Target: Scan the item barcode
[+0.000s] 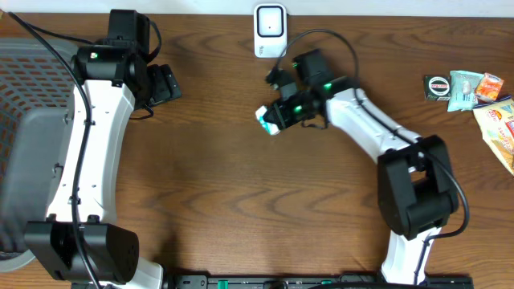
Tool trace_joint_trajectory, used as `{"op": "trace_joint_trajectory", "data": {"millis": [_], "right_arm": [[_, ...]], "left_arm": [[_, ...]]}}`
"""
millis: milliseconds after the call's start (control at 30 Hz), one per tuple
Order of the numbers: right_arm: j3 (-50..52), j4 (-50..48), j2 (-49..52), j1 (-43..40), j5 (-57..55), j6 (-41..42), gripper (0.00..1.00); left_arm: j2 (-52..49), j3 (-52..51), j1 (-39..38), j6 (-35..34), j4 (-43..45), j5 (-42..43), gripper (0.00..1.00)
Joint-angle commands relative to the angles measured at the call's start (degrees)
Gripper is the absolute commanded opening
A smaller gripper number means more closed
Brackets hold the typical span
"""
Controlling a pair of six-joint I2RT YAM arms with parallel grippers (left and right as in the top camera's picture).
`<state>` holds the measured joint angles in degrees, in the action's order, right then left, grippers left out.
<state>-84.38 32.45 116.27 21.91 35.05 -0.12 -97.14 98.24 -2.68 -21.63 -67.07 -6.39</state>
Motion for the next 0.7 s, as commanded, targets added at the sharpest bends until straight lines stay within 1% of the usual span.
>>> {"op": "trace_joint_trajectory", "data": {"millis": [0, 200, 467, 500, 667], "right_arm": [[0.33, 0.35, 1.18, -2.23, 14.19, 0.94, 0.01], [1.09, -0.81, 5.6, -3.98, 22.56, 0.96, 0.01], [1.09, -1.88, 10.27, -6.32, 21.51, 5.2, 0.01], [1.11, -1.75, 10.71, -6.62, 19.69, 6.08, 0.01], [1.11, 2.4, 11.17, -7.85, 0.9, 12.33, 0.01]], "left_arm": [[-0.26, 0.13, 0.15, 0.09, -0.2, -0.92, 0.98], [-0.26, 0.13, 0.15, 0.09, -0.2, -0.92, 0.98], [-0.26, 0.13, 0.15, 0.09, -0.2, -0.92, 0.98], [-0.26, 0.13, 0.15, 0.09, -0.2, -0.92, 0.98], [-0.26, 0.13, 0.15, 0.09, -0.2, -0.92, 0.98]]}}
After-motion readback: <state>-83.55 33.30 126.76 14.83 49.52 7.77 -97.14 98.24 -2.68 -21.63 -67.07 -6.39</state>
